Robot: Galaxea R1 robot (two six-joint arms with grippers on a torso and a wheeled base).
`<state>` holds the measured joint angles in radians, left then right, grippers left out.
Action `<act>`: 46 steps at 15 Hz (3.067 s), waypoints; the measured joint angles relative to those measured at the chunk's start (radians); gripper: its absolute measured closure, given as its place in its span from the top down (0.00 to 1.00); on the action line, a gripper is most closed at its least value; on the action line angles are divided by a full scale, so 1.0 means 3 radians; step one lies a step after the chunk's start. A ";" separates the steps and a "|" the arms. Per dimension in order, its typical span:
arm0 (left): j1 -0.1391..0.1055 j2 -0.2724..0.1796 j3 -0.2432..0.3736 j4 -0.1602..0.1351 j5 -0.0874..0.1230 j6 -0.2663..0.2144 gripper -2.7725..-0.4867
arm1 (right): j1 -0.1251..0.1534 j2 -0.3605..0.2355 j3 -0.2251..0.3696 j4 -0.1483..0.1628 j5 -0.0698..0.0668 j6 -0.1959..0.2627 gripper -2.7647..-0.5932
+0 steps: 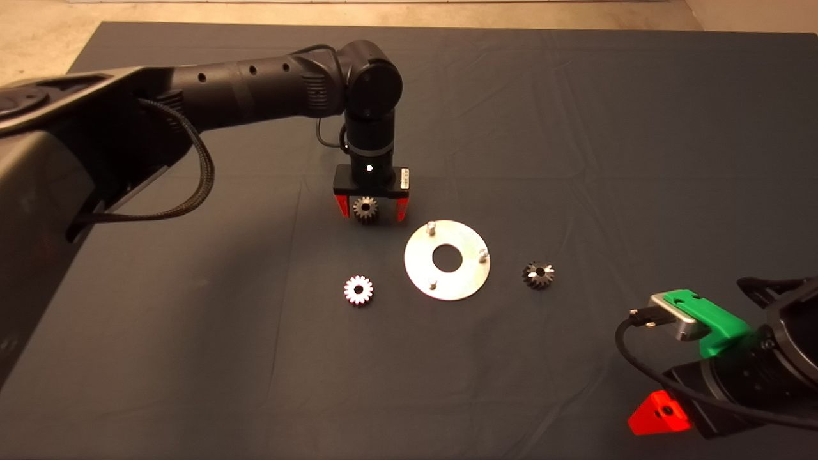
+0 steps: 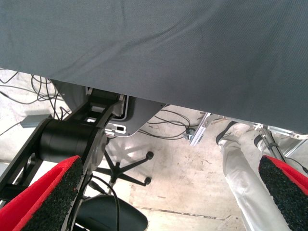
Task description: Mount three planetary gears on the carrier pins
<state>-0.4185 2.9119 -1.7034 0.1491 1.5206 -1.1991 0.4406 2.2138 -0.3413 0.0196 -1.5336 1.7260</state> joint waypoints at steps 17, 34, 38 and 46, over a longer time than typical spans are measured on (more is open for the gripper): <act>0.0001 -0.0001 -0.0018 0.0000 0.0001 0.0400 0.76 | -0.0019 -0.0002 0.0000 0.0000 0.0000 0.0000 0.98; 0.0112 -0.0001 -0.0066 0.0000 -0.0001 0.0813 0.69 | -0.0058 -0.0005 0.0001 0.0000 -0.0001 0.0000 0.98; 0.0121 -0.0001 -0.0236 0.0002 -0.0001 0.1041 0.69 | -0.0076 -0.0005 0.0001 0.0000 0.0000 0.0000 0.98; 0.0119 0.0000 -0.0266 0.0002 -0.0049 0.1151 0.69 | -0.0119 -0.0009 0.0001 0.0000 0.0000 0.0000 0.98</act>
<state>-0.3828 2.9119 -1.7832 0.1496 1.5058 -0.8539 0.4049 2.2111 -0.3411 0.0196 -1.5336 1.7260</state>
